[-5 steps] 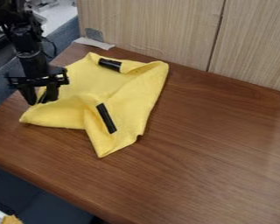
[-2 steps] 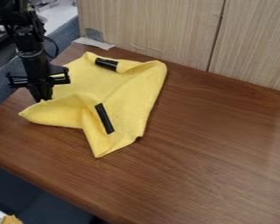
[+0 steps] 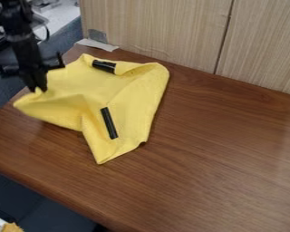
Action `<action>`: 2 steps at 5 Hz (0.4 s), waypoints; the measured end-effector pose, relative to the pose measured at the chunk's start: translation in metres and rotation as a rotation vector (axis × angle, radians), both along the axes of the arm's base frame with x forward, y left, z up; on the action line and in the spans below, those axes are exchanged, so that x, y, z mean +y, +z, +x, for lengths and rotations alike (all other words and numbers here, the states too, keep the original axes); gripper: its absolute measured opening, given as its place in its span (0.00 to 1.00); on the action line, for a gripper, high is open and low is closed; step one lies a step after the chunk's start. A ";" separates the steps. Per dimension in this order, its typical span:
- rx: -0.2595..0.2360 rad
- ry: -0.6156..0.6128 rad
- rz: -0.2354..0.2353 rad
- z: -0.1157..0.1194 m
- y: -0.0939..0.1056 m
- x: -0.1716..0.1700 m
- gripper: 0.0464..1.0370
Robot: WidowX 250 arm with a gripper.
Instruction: Fold the cloth from bottom right to top left
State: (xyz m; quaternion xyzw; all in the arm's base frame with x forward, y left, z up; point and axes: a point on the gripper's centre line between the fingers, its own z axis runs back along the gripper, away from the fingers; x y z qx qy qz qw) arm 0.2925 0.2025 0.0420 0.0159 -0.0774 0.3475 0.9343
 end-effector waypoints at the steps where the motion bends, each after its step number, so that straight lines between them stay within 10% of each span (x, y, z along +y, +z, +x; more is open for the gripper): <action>1: -0.025 -0.072 -0.026 0.015 0.023 -0.028 0.04; 2: -0.107 -0.136 -0.017 0.034 0.055 -0.063 0.04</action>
